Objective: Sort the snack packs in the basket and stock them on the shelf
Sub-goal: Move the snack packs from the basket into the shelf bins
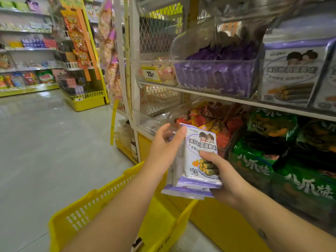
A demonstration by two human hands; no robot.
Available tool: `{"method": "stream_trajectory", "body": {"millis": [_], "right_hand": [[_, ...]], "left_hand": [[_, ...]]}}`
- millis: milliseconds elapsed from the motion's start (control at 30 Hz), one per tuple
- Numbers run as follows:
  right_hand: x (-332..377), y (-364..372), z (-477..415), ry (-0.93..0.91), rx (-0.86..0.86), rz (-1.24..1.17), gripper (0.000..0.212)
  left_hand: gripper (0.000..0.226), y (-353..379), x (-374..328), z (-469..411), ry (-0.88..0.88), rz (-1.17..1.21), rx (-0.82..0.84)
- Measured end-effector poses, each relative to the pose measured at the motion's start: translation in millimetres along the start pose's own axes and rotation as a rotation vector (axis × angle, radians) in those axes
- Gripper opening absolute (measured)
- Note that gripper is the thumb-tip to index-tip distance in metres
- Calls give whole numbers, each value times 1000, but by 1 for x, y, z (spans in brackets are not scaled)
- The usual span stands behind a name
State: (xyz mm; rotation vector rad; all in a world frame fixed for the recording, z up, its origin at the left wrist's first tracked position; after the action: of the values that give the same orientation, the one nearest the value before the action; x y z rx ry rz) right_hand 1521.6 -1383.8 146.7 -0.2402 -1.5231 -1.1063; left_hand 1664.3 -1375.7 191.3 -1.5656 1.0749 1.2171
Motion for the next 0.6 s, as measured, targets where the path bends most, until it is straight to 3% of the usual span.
{"method": "stream_trajectory", "body": {"millis": [67,167,233,267,367,600], "right_hand": [[8,-3,0,-55,-29,-44,32],[20,-8,6,-97,-52,31,28],[26,-12,12,-114,-71,69,30],[29,-13,15,-133,-65,77,31],[36,-14,21,-181,-53,85,29],[43,-12,30,-228,-65,105,34]], "left_hand": [[63,8,0,5,-60,-1,82],[70,30,9,14,-236,254,402],[50,37,3,20,-210,376,513],[43,37,2,21,-196,416,518],[65,36,1,22,-147,433,489],[52,21,-3,29,78,80,268]]}}
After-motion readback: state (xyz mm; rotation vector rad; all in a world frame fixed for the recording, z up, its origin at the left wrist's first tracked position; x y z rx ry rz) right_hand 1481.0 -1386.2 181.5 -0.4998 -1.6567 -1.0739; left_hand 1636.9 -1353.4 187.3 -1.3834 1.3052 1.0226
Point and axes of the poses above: each hand's wrist, its own z-axis away from the middle knuckle, its own y-axis out of the palm, x = y × z, the point moved 5 cm from there along -z, towards the middle knuckle, and after that the axes turned 7 degrees about x, right-handed, at the moved point
